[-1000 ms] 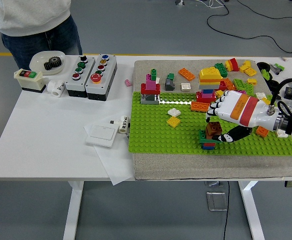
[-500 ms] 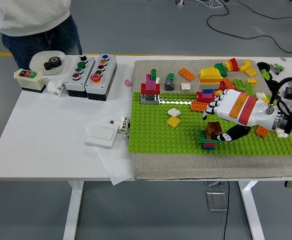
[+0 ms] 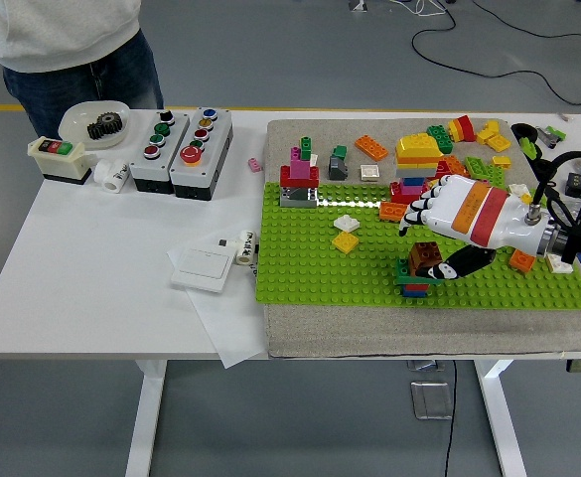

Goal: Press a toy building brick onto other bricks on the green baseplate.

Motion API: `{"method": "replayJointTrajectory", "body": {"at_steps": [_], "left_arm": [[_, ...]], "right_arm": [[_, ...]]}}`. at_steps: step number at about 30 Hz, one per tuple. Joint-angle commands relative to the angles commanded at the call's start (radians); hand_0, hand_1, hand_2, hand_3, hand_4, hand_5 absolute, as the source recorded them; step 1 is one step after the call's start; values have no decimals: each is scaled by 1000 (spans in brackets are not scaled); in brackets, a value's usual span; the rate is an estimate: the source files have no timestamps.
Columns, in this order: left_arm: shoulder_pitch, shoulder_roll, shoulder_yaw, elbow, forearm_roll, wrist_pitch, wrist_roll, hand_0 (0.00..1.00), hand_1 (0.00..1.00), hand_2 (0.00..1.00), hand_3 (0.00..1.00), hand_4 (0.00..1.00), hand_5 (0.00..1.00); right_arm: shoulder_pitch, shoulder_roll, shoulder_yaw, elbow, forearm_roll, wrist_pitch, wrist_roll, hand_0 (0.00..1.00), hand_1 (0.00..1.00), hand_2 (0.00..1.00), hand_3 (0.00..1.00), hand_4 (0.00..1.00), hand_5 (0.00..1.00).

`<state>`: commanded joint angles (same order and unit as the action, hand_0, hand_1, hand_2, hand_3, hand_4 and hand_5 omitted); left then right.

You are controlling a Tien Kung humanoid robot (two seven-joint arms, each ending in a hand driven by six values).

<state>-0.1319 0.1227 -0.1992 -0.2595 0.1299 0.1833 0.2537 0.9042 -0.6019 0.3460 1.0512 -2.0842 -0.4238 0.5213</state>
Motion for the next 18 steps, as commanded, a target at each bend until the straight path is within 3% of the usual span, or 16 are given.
{"method": "replayJointTrajectory", "body": {"at_steps": [18], "left_arm": [[-3,1,2,0,-1,-2,0,455,573,725,765,791,814]], "right_arm": [[3,10,5,-3,2,-1,3,343,462,630,639,873,540]]}}
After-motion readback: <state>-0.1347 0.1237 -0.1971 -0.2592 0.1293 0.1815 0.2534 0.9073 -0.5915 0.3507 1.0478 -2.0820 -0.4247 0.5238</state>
